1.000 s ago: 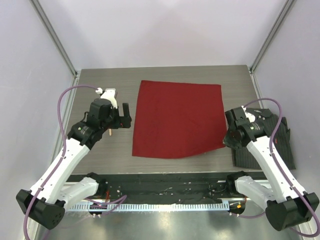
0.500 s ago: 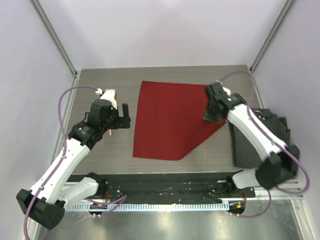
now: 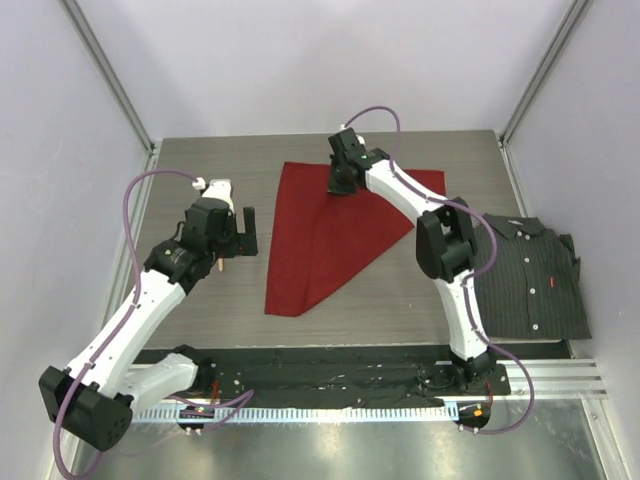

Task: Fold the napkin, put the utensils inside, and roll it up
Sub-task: Fold the napkin

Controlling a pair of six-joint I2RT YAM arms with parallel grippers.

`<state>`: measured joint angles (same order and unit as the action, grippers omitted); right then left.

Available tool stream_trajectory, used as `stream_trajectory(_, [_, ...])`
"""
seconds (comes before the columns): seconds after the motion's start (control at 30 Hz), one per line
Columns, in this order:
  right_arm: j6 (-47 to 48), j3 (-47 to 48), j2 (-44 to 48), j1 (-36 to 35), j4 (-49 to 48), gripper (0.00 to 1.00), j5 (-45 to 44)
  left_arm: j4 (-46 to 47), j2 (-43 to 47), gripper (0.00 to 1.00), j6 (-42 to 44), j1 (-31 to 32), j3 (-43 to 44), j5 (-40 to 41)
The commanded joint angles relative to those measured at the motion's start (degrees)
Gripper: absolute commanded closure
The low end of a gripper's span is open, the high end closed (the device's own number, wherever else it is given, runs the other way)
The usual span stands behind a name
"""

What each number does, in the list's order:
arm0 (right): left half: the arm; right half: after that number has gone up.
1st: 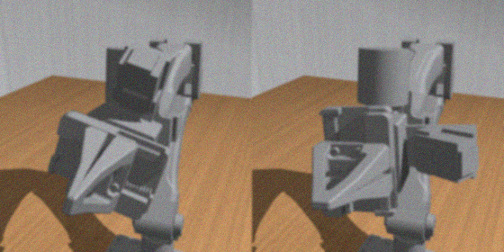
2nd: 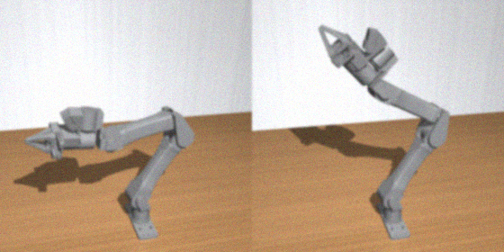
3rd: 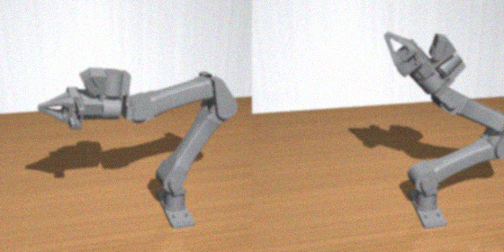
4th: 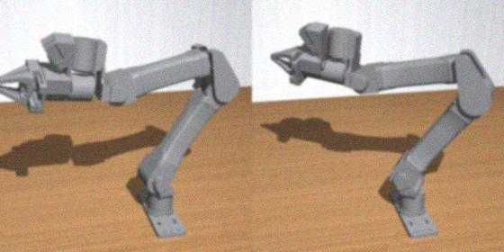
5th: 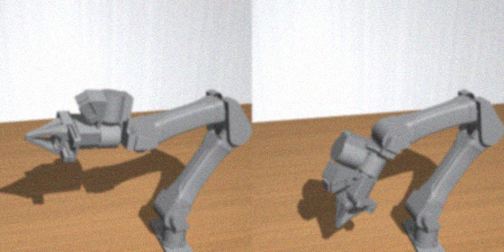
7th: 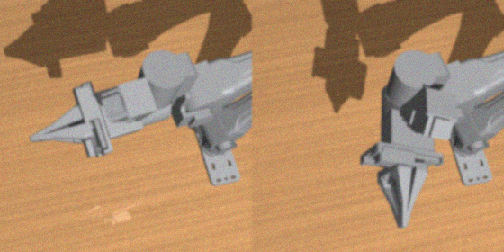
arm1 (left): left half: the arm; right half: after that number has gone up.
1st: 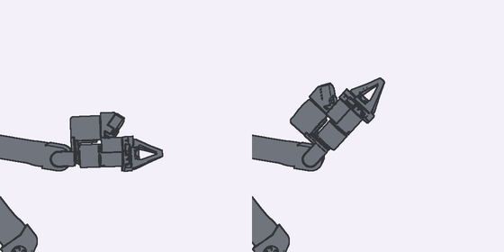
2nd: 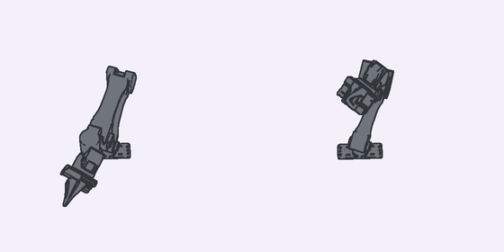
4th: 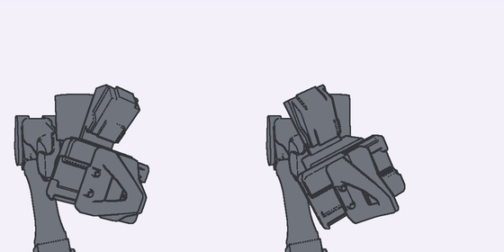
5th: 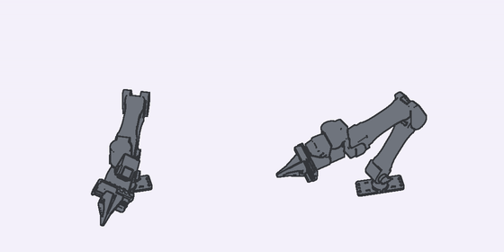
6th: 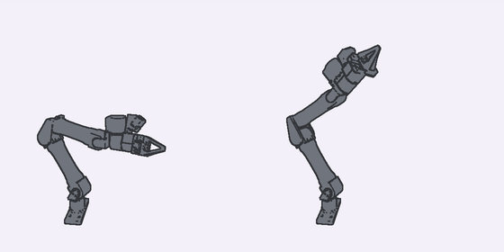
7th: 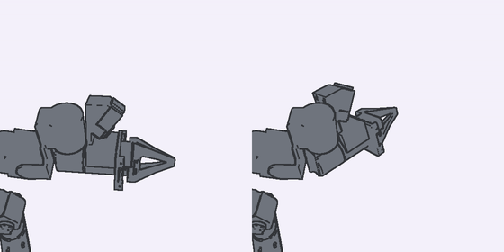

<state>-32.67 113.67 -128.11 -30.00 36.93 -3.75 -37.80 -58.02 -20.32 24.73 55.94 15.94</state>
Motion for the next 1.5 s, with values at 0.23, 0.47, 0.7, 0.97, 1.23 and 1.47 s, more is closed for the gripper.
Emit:
stream_trajectory(0.23, [-4.50,9.20,-9.16,-1.11,-24.34,0.99,8.93,1.33,-1.57,0.00,0.98,-0.82,-0.13,2.86])
stream_trajectory(0.47, [-7.50,13.06,-14.61,-1.03,-32.18,0.99,8.76,1.06,-2.45,0.00,1.07,-1.00,-0.04,3.21])
stream_trajectory(0.7, [-11.27,17.55,-19.19,-0.94,-36.66,0.99,8.41,1.06,-2.98,0.00,1.16,-1.09,0.04,3.57])
stream_trajectory(0.97, [-14.53,22.12,-23.76,-0.67,-40.70,0.99,7.97,0.89,-3.68,0.00,1.16,-1.18,0.13,3.39])
stream_trajectory(1.23, [-16.64,24.50,-27.10,-0.15,-42.02,0.99,8.06,0.89,-4.03,0.00,1.16,-1.18,0.13,3.13])
stream_trajectory(1.47, [-16.38,25.02,-28.50,0.38,-42.64,0.86,9.11,0.80,-4.21,0.00,1.24,-1.18,0.13,3.13])
